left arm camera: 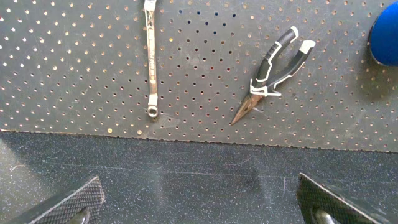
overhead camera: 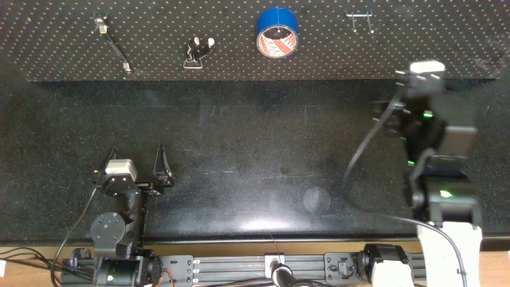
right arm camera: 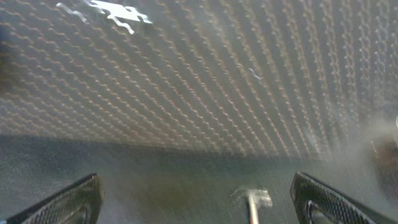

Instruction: Place Tools Onto Pegboard

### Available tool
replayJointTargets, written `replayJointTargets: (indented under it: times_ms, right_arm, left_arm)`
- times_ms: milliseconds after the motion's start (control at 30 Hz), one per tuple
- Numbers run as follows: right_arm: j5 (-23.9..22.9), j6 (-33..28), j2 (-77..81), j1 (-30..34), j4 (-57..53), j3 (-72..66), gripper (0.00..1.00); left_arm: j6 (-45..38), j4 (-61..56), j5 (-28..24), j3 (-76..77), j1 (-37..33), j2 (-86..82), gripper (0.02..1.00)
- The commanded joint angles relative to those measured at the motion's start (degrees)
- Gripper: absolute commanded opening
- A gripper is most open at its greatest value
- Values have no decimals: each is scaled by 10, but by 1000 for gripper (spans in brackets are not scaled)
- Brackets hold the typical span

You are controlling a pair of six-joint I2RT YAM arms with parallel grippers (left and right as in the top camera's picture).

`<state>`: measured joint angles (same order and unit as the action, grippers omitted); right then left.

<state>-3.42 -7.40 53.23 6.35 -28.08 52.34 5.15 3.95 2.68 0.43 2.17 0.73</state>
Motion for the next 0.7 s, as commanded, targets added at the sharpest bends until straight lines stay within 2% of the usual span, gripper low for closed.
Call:
replayJointTargets:
  times_ms: [33,200,533,567,667,700]
  right_arm:
    - [82,44,-7,134,-65,-1,974]
    - [136,44,4,203,-93,-1,974]
    - [132,43,108,190,-61,-1,976]
    - [114,35,109,191,-54,-1,976]
    - [16,-28,111,191,-30,-1,980]
    - [1,-41,115,191,-27,-1,976]
  left_arm:
    - [-8,4,-4,-1,-3,-5,996]
    - [-8,4,-4,-1,-3,-5,996]
    - [-8,4,-4,-1,-3,-5,996]
    - [-8,4,-4,-1,-3,-5,998]
    - [-8,4,-4,-1,-3,-5,996]
    - [-8,4,-4,-1,-3,-5,996]
